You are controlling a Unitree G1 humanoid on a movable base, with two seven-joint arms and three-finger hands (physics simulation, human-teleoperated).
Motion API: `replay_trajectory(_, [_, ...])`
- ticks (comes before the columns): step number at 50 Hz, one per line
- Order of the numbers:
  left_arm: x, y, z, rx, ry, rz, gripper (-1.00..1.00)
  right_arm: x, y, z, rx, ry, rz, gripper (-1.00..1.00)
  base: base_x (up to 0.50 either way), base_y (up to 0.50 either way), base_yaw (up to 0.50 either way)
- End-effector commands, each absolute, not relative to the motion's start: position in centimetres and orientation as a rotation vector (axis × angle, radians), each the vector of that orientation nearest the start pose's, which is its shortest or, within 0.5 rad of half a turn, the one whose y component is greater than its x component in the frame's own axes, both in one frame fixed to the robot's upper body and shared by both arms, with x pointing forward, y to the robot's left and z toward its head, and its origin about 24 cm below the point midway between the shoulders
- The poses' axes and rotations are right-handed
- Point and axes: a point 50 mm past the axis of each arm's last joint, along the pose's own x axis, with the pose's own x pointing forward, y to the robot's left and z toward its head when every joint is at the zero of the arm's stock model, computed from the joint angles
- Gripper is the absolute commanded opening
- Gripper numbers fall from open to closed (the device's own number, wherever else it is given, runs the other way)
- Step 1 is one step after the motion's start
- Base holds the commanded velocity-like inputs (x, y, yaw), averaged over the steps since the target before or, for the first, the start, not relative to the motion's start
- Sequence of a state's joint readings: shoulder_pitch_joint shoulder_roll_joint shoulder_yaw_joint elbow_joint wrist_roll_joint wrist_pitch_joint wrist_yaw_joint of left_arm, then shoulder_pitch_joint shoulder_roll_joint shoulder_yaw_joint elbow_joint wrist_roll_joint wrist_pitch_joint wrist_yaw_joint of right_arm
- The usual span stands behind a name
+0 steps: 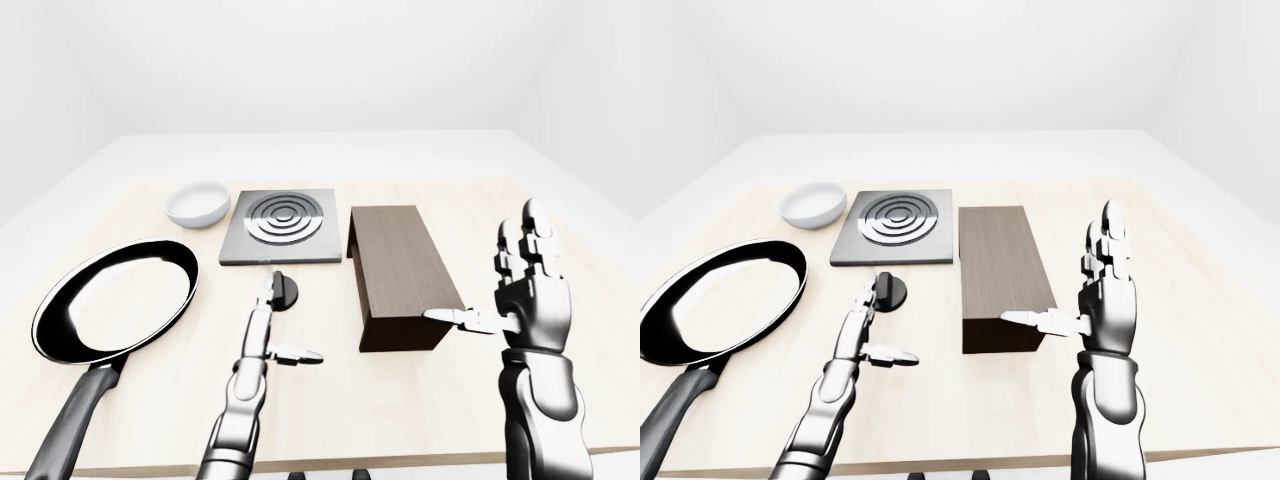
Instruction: Turn on the stove.
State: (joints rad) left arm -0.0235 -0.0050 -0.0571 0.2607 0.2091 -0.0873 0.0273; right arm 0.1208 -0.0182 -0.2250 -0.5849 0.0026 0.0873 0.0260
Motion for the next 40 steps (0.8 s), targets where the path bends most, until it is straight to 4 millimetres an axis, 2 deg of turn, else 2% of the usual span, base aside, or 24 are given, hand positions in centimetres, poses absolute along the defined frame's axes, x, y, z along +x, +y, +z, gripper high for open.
replay_trajectory(1, [23.9, 12.1, -0.6, 0.214, 0.138, -0.108, 1.00, 20.7, -20.3, 13.9, -0.089, -0.371, -0.208, 1.00, 0.00, 0.00, 0.00])
replay_trajectory(24, [24.4, 11.7, 0.3, 0.217, 0.098, -0.120, 1.00, 20.9, -20.3, 13.7, -0.086, -0.358, -0.206, 1.00, 0.00, 0.00, 0.00])
replay_trajectory(40, [24.0, 11.0, -0.2, 0.221, 0.116, -0.138, 1.00, 20.9, -20.3, 13.7, -0.086, -0.361, -0.207, 1.00, 0.00, 0.00, 0.00])
